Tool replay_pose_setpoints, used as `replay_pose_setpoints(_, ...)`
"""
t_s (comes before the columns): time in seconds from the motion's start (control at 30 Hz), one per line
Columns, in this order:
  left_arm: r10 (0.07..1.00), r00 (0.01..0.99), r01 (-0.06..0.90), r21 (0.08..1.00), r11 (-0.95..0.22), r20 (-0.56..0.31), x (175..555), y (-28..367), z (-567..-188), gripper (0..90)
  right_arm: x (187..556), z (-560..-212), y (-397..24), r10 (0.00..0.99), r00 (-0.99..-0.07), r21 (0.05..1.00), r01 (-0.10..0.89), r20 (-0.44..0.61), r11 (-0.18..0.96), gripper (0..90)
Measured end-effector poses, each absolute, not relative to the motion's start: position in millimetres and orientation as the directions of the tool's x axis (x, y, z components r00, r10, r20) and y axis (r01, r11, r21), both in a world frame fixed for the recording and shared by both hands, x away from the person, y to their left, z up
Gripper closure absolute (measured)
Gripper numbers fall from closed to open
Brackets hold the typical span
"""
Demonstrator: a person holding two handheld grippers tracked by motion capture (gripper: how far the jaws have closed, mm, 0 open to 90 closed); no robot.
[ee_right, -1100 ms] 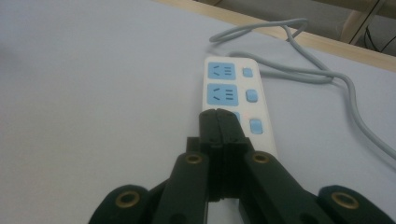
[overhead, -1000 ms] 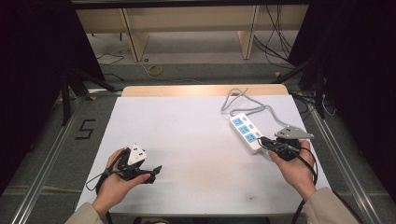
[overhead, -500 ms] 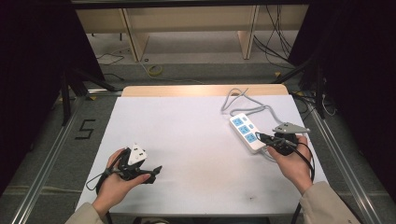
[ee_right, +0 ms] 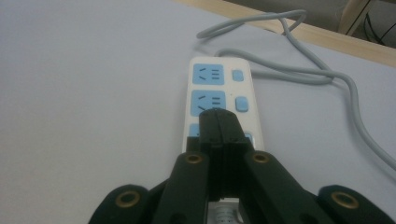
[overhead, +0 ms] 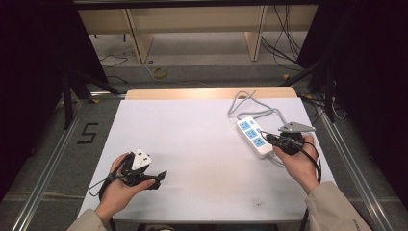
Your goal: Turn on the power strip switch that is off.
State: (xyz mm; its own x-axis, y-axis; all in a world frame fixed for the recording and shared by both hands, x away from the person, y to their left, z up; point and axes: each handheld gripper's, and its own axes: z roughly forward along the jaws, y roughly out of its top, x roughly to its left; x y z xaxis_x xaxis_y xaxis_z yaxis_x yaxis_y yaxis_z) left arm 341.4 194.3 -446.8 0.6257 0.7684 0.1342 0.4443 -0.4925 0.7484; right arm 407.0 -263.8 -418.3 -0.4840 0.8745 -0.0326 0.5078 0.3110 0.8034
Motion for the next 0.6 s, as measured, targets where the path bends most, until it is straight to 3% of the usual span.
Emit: replay_pose_setpoints(0.6,0.766,0.628,0.444,0.745,-0.497,0.137,341.2,193.7,-447.2,15.9,423.7,-423.1,-261.4,0.88,-0.474,0.786,0.533,-0.03,0.314,90.0)
